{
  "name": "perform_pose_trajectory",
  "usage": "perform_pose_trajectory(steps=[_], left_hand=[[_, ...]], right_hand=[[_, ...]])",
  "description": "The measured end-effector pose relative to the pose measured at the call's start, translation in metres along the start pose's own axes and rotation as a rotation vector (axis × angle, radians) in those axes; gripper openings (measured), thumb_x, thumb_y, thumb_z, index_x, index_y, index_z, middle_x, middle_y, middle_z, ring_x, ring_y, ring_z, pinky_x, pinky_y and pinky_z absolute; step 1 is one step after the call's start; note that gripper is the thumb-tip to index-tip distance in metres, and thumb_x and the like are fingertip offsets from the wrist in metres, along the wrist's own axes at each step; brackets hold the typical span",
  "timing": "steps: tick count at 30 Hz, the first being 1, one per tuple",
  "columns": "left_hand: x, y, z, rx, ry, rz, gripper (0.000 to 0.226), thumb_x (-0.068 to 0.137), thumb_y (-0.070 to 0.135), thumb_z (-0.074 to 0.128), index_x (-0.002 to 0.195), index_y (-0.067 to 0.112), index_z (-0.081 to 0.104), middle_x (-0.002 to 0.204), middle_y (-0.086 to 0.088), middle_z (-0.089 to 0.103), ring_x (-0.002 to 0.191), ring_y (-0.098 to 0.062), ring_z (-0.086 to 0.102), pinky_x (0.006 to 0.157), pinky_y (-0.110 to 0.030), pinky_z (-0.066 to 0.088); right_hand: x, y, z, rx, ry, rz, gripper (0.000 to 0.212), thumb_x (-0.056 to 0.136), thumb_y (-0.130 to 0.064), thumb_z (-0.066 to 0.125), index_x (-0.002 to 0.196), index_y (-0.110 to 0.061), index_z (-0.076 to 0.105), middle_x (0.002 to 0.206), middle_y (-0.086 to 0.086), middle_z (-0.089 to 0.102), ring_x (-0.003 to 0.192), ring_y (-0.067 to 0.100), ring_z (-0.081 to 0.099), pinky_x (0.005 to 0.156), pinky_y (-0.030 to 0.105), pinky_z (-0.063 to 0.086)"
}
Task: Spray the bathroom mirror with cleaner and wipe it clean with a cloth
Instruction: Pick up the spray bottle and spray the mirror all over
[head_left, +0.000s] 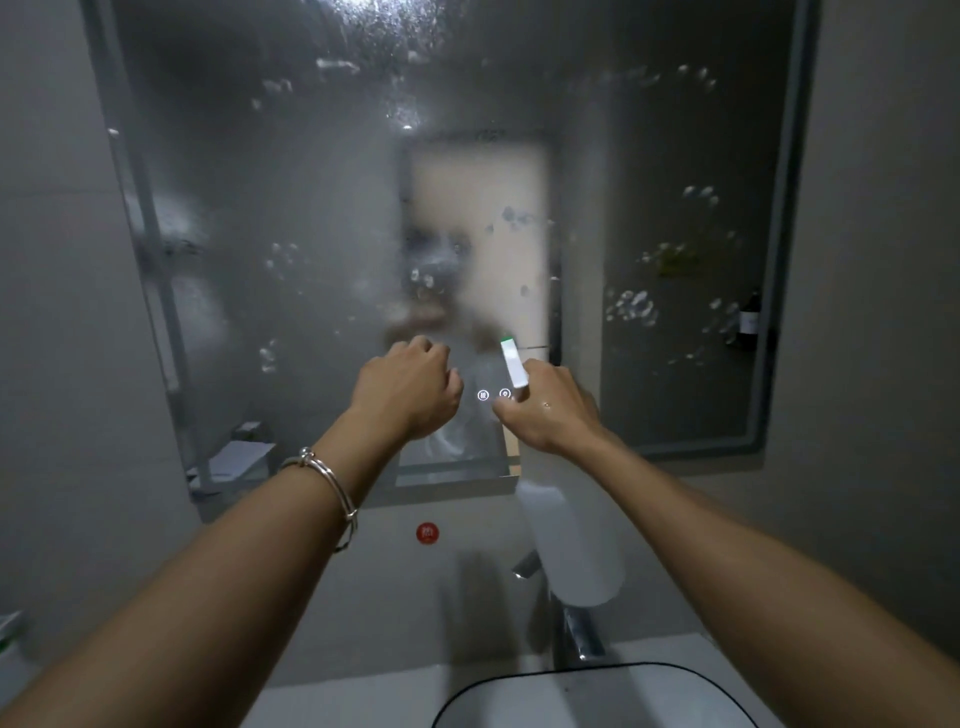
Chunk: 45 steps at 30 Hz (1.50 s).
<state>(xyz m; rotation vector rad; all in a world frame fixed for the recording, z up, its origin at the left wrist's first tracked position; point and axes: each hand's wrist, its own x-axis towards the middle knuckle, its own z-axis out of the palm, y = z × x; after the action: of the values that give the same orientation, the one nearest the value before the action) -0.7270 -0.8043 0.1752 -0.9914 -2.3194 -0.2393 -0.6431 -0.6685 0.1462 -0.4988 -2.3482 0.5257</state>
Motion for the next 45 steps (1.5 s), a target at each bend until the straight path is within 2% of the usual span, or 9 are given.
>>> perform_pose_trajectory(steps=[3,7,12,15,23,31,38,41,45], left_hand=[[0.006,0.010,0.004,-0.006,-0.004,0.011,0.042,0.095,0.036,0.033,0.124,0.013,0.051,0.126,-0.009,0.051,0.116,-0.029,0.048,0.088,-0.040,0.042],[0.015,0.029,0.006,-0.016,-0.010,0.029,0.042,0.095,0.035,0.033,0.126,0.012,0.051,0.127,-0.010,0.051,0.116,-0.029,0.048,0.088,-0.039,0.042],[0.026,0.061,0.006,-0.029,0.007,0.077,0.043,0.095,0.035,0.032,0.127,0.013,0.050,0.128,-0.009,0.051,0.116,-0.027,0.049,0.086,-0.039,0.042],[0.029,0.079,0.008,-0.028,0.007,0.112,0.043,0.095,0.034,0.031,0.126,0.012,0.050,0.127,-0.009,0.051,0.113,-0.026,0.050,0.080,-0.036,0.041],[0.041,0.127,0.016,-0.065,0.004,0.174,0.045,0.095,0.037,0.031,0.128,0.011,0.049,0.129,-0.009,0.051,0.113,-0.025,0.050,0.083,-0.038,0.043],[0.049,0.178,0.020,-0.073,0.024,0.223,0.044,0.095,0.037,0.032,0.126,0.013,0.051,0.126,-0.009,0.053,0.112,-0.026,0.052,0.085,-0.040,0.046],[0.050,0.205,0.029,-0.075,0.002,0.251,0.041,0.096,0.037,0.031,0.121,0.011,0.052,0.119,-0.009,0.054,0.106,-0.026,0.052,0.082,-0.039,0.046],[0.050,0.217,0.033,-0.081,-0.011,0.253,0.042,0.096,0.036,0.032,0.124,0.011,0.051,0.122,-0.010,0.054,0.110,-0.027,0.051,0.083,-0.040,0.046],[0.053,0.233,0.037,-0.084,-0.041,0.288,0.045,0.096,0.038,0.030,0.129,0.011,0.048,0.127,-0.010,0.052,0.114,-0.025,0.050,0.085,-0.041,0.047]], right_hand=[[0.004,0.018,-0.010,0.011,0.015,0.007,0.024,0.073,-0.039,0.057,0.072,-0.019,0.044,0.084,0.008,0.060,0.074,0.032,0.052,0.064,0.033,0.043],[0.008,0.038,-0.022,0.072,0.026,0.062,0.026,0.059,-0.043,0.050,0.068,-0.018,0.046,0.079,0.007,0.061,0.072,0.032,0.058,0.060,0.035,0.045],[0.007,0.060,-0.038,0.084,0.064,0.097,0.017,0.068,-0.031,0.055,0.063,-0.021,0.042,0.071,0.004,0.054,0.063,0.026,0.048,0.055,0.031,0.038],[0.005,0.073,-0.048,0.062,0.055,0.097,0.014,0.065,-0.030,0.053,0.061,-0.019,0.045,0.066,0.004,0.054,0.060,0.027,0.051,0.053,0.031,0.040],[-0.008,0.110,-0.091,0.148,0.091,0.130,0.011,0.071,-0.022,0.056,0.063,-0.019,0.049,0.066,0.001,0.056,0.059,0.020,0.049,0.054,0.032,0.040],[-0.018,0.141,-0.117,0.118,0.090,0.163,0.025,0.071,-0.019,0.058,0.053,-0.017,0.040,0.056,-0.001,0.046,0.050,0.017,0.040,0.049,0.029,0.034],[-0.024,0.171,-0.136,0.074,0.054,0.157,0.024,0.080,-0.016,0.058,0.062,-0.018,0.043,0.060,-0.001,0.046,0.050,0.014,0.040,0.049,0.025,0.033],[-0.026,0.186,-0.145,0.083,0.074,0.193,0.016,0.081,-0.019,0.059,0.069,-0.018,0.048,0.064,-0.001,0.048,0.056,0.014,0.044,0.055,0.029,0.037],[-0.032,0.200,-0.152,0.093,0.078,0.203,0.014,0.085,-0.018,0.058,0.074,-0.015,0.050,0.065,-0.002,0.047,0.057,0.012,0.045,0.054,0.025,0.037]])
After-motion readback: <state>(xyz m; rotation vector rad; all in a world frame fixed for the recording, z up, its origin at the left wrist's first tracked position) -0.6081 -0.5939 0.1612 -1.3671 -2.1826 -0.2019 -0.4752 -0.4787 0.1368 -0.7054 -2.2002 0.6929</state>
